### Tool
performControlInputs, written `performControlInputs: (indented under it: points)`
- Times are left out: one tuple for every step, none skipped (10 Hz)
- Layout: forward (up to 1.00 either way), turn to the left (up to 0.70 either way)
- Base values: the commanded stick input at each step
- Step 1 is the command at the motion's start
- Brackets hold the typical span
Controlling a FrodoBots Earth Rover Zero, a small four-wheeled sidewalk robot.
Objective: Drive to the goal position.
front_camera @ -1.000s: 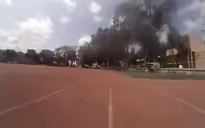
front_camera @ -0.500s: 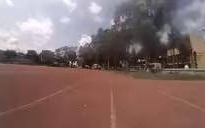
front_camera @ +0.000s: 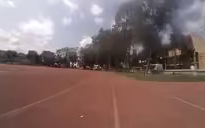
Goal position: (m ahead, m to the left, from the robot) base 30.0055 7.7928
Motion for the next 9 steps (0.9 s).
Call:
performControlInputs:
  points:
    - [0.70,0.00]
    - [0.70,0.00]
    - [0.70,0.00]
    - [0.70,0.00]
    - [0.70,0.00]
    - [0.70,0.00]
    - [0.70,0.00]
    - [0.70,0.00]
    - [0.70,0.00]
